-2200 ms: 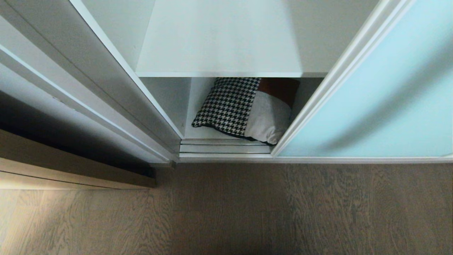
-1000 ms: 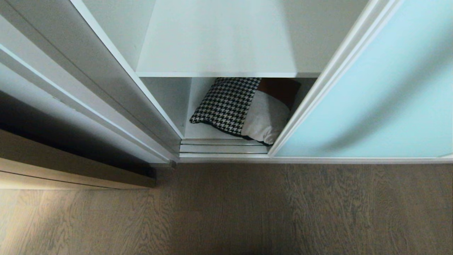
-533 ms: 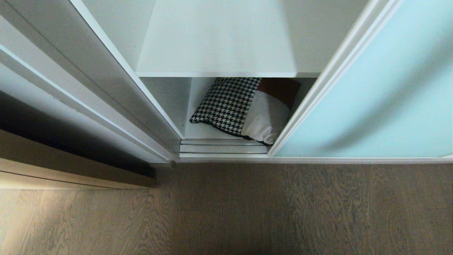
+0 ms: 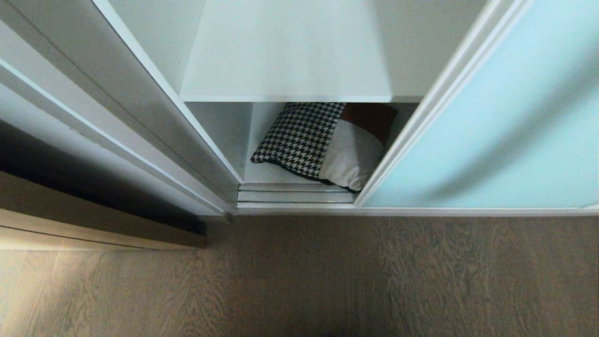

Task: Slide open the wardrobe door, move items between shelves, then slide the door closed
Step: Close the door

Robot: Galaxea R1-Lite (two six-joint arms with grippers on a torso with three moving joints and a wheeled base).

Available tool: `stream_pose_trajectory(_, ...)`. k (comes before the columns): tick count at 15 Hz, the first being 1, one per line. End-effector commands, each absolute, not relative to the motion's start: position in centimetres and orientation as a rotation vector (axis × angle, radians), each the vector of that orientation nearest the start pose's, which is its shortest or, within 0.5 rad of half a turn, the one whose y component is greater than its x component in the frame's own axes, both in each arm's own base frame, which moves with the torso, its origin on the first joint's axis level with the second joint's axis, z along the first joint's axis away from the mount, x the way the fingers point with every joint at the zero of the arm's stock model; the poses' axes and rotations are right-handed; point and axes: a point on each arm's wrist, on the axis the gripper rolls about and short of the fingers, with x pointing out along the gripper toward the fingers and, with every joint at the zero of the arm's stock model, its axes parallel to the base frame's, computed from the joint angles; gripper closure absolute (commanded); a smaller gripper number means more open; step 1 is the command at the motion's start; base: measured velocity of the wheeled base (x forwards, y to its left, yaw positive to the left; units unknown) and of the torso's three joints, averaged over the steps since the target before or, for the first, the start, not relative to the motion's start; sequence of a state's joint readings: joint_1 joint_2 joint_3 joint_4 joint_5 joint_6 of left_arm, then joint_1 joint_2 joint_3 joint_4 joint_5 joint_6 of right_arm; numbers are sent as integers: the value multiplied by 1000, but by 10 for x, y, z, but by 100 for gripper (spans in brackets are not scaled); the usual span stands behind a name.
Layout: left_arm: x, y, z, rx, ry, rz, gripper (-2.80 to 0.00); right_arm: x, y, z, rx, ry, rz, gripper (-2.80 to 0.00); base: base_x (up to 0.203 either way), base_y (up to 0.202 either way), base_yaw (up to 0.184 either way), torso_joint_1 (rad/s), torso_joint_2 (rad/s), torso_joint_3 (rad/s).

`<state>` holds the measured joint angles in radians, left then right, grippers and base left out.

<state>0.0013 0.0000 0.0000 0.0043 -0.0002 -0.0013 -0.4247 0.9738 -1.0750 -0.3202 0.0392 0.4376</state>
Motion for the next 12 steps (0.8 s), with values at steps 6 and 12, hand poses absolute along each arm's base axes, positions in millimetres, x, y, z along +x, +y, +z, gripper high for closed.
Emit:
stream_pose_trajectory(6, -23, 0, 75, -2, 5, 2, 0, 99, -40, 371, 379, -419, -209, 0, 0, 0, 0, 0, 0, 0)
stream_pose_trajectory(12, -23, 0, 75, -2, 5, 2, 0, 106, -35, 368, 408, -394, -128, 0, 0, 0, 0, 0, 0, 0)
